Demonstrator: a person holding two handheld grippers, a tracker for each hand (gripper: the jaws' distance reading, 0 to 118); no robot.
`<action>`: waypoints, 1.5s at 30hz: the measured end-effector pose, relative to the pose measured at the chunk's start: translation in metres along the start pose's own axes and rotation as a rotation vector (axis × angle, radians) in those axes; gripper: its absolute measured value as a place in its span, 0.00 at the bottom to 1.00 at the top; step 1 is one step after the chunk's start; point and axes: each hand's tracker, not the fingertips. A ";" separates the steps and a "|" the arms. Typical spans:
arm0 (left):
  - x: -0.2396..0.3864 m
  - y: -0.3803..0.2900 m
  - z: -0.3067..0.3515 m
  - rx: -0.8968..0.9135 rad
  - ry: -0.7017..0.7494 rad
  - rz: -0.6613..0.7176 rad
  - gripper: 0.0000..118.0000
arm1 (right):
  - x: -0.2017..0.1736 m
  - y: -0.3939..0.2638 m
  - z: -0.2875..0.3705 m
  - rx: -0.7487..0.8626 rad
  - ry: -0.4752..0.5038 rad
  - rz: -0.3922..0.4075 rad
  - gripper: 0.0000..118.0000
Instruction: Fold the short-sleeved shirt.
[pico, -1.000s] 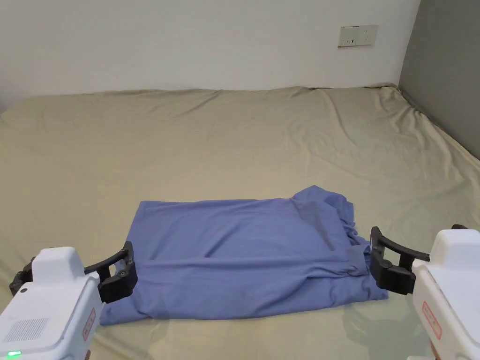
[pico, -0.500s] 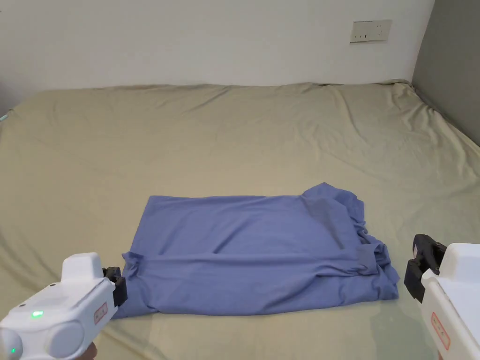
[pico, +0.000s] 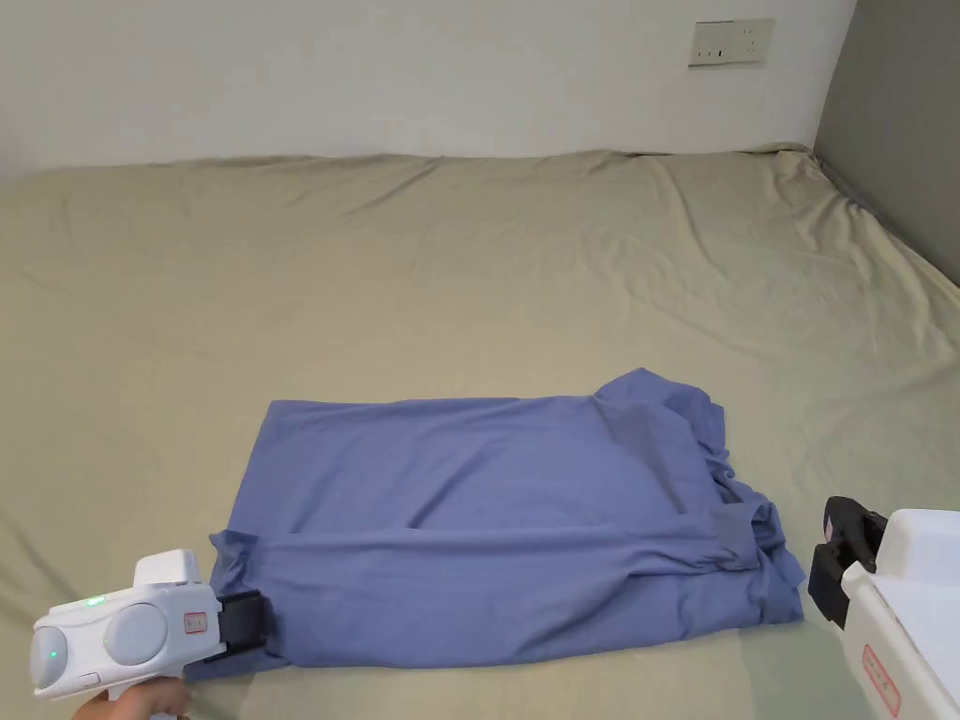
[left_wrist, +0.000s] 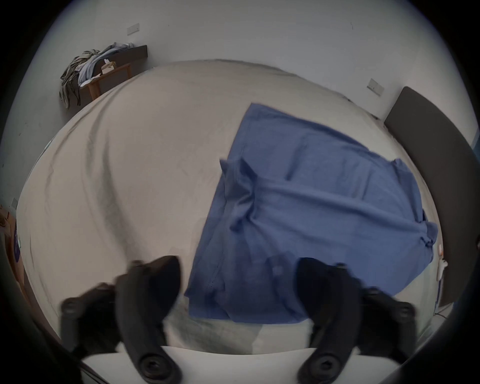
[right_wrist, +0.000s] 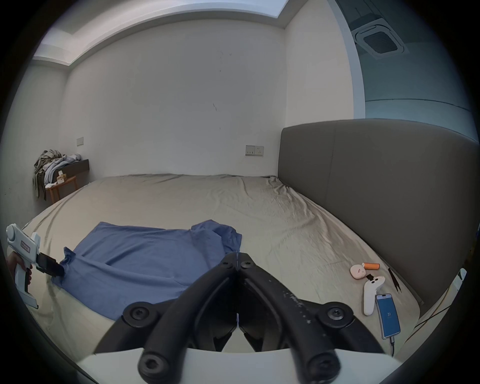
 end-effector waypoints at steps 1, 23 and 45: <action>0.001 -0.002 -0.004 -0.024 0.003 -0.013 0.38 | 0.000 -0.003 -0.004 -0.014 0.000 -0.001 0.02; -0.002 -0.002 0.048 0.124 -0.087 -0.021 0.04 | 0.010 -0.074 -0.145 -0.549 0.069 -0.166 0.15; -0.046 -0.141 0.075 0.005 -0.030 0.070 0.04 | 0.034 -0.159 0.013 -0.583 0.073 -0.206 0.16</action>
